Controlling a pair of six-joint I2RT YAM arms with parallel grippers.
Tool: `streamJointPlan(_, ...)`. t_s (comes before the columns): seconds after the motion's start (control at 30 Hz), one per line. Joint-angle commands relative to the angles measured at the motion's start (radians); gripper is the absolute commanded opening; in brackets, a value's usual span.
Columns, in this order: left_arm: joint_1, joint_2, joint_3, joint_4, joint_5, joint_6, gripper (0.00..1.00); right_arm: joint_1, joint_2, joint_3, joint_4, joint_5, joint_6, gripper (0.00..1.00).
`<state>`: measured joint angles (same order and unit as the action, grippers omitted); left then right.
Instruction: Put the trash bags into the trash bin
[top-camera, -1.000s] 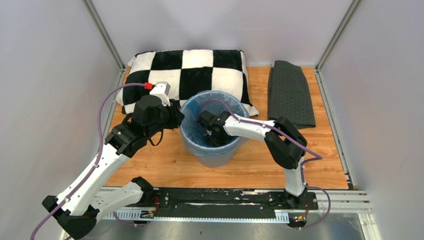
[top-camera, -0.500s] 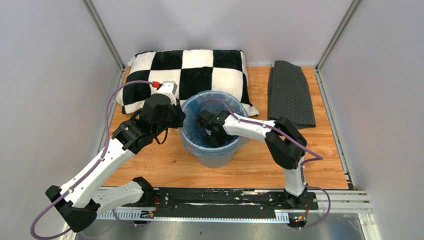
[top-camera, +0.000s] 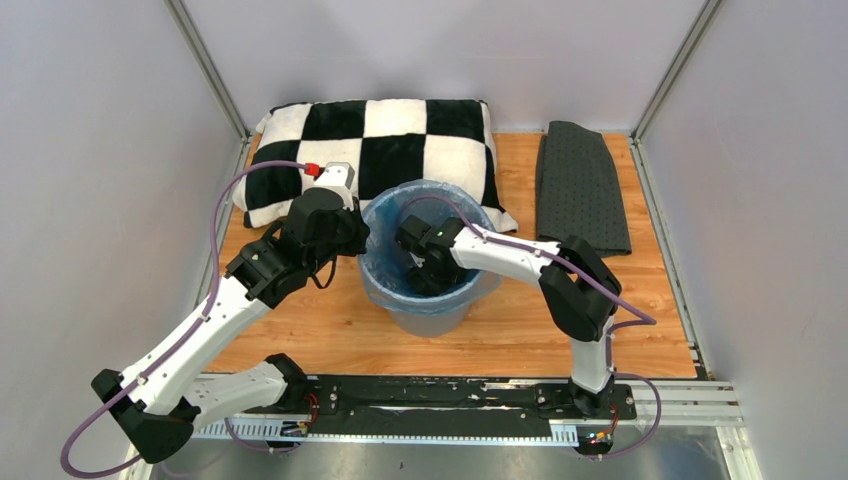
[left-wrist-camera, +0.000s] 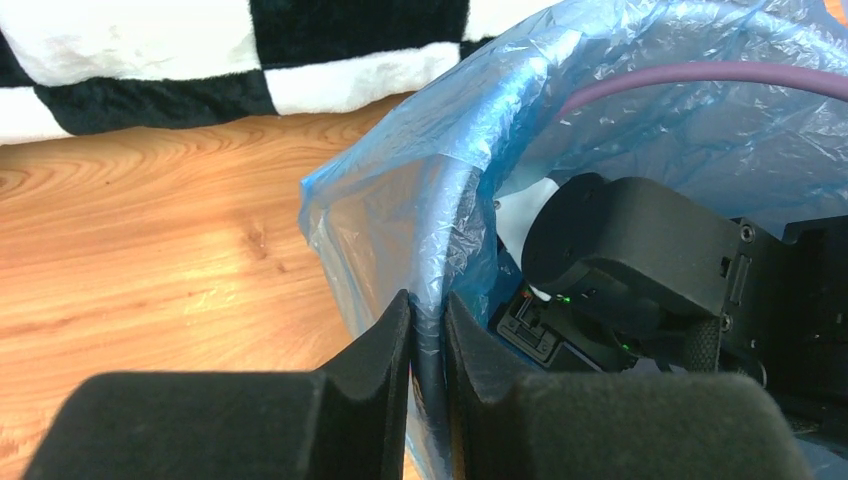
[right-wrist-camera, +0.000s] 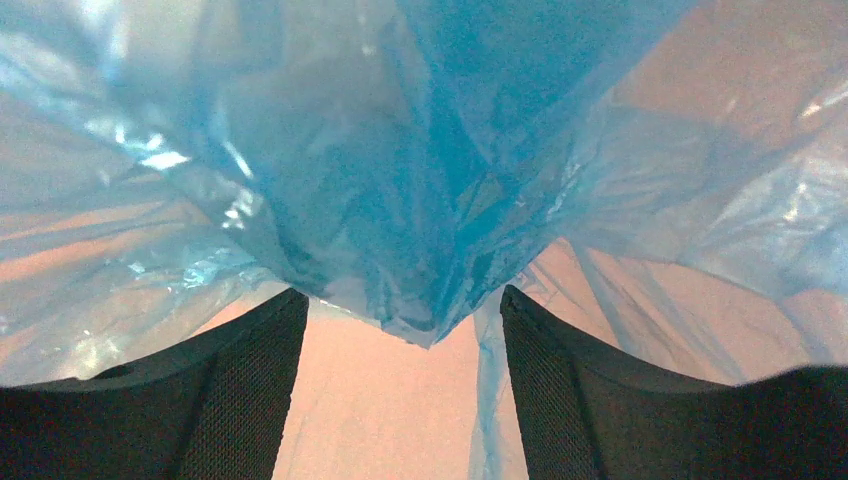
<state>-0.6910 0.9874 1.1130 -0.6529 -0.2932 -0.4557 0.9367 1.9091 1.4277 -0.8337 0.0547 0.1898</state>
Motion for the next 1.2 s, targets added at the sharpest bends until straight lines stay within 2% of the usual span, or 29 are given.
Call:
streamJointPlan(0.0,-0.015,0.009,0.006,-0.031,0.013,0.017,0.14,-0.028,-0.030,-0.017,-0.003,-0.002,-0.010,0.73)
streamJointPlan(0.43,-0.015,0.004,-0.004,-0.030,0.020,0.012,0.13,-0.057,-0.052,-0.107,0.050,-0.039,0.002,0.72)
streamJointPlan(0.83,-0.021,0.006,0.011,-0.029,0.025,0.013,0.13,0.016,-0.010,-0.001,0.006,-0.022,0.021,0.72)
streamJointPlan(1.17,-0.031,0.035,0.045,-0.027,0.020,0.014,0.14,0.030,-0.013,0.005,-0.012,0.001,0.029,0.72)
